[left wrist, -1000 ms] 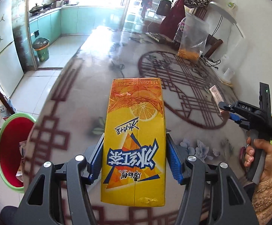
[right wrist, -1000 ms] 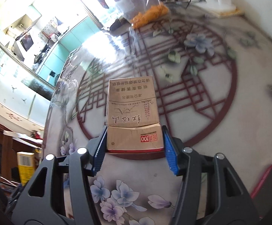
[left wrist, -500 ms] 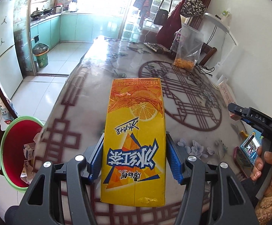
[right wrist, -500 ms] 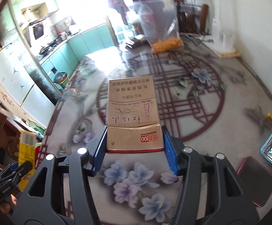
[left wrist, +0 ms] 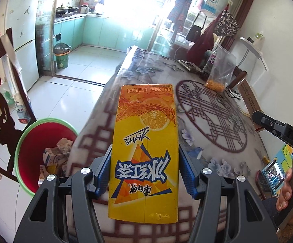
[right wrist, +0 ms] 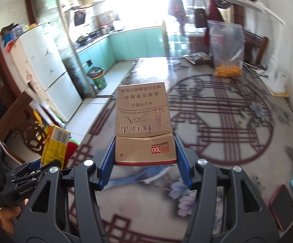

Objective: Collect trash
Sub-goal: 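Carry drink carton and cigarette box to the red bucket and release both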

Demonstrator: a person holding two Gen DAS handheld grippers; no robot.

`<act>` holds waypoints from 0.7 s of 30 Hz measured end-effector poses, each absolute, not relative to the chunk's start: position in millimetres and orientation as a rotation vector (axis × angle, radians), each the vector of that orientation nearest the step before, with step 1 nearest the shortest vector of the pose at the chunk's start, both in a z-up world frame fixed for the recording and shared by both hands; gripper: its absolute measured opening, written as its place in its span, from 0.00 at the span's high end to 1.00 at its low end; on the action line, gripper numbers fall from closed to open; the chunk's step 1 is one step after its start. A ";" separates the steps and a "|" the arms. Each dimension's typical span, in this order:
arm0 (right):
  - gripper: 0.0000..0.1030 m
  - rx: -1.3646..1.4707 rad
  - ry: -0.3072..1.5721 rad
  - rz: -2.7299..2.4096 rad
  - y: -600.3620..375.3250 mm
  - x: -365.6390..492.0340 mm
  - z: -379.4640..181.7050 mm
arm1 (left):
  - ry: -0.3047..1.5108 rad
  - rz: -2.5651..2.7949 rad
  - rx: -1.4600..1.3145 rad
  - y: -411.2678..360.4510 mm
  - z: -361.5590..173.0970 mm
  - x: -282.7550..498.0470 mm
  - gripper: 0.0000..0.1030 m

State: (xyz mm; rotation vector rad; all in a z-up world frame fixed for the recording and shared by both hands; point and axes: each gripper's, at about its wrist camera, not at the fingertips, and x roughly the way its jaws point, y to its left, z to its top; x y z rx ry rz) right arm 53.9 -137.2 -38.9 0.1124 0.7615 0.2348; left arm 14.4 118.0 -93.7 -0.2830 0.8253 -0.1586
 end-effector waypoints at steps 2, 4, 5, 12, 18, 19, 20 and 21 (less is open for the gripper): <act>0.48 0.090 0.763 0.255 -122.5 53.2 -36.4 | 0.824 -0.145 -0.296 127.3 -94.8 12.1 0.45; 0.48 0.072 0.763 0.274 -110.4 52.4 -34.7 | 0.822 -0.134 -0.306 135.7 -95.6 9.2 0.45; 0.48 0.066 0.762 0.281 -105.6 51.7 -33.5 | 0.820 -0.129 -0.311 139.5 -96.1 7.9 0.45; 0.48 0.004 0.760 0.334 -66.6 49.5 -28.4 | 0.806 -0.077 -0.348 169.7 -97.5 3.5 0.45; 0.48 -0.040 0.773 0.384 -35.2 49.7 -31.1 | 0.810 -0.010 -0.363 200.0 -100.7 1.5 0.45; 0.48 -0.050 0.777 0.396 -28.3 50.5 -32.3 | 0.814 -0.002 -0.362 205.1 -101.4 1.7 0.45; 0.48 -0.055 0.780 0.404 -23.8 51.0 -33.6 | 0.817 0.006 -0.359 209.1 -101.7 1.5 0.45; 0.48 -0.059 0.783 0.414 -18.7 51.8 -34.7 | 0.820 0.019 -0.354 214.5 -102.4 1.3 0.45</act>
